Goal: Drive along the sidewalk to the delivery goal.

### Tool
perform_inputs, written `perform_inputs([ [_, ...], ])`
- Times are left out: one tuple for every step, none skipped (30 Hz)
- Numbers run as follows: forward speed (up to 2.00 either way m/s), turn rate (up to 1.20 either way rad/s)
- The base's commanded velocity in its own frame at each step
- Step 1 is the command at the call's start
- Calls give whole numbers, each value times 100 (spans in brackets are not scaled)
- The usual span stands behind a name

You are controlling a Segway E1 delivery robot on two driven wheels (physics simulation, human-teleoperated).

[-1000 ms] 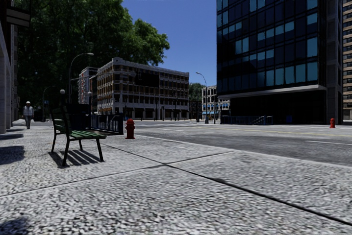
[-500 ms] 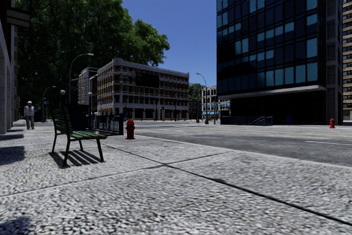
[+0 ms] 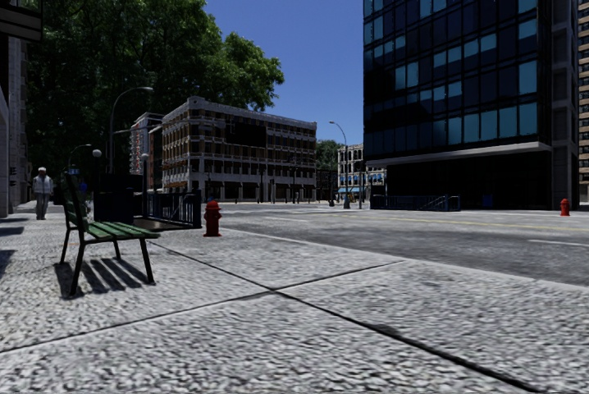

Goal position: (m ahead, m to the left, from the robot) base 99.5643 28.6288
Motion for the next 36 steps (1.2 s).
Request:
perform_inputs([
  [200,0],
  [200,0],
  [200,0],
  [200,0],
  [200,0],
  [200,0],
  [200,0],
  [200,0],
  [187,0],
  [72,0],
  [72,0],
  [30,0],
  [0,0],
  [0,0],
  [0,0],
  [0,0],
  [0,0],
  [0,0],
  [0,0],
  [0,0],
  [0,0],
  [0,0],
  [0,0],
  [108,0],
  [200,0],
  [200,0],
  [200,0],
  [200,0],
  [200,0],
  [200,6],
  [200,6],
  [200,15],
  [200,28],
  [200,35],
  [200,35],
  [200,42],
])
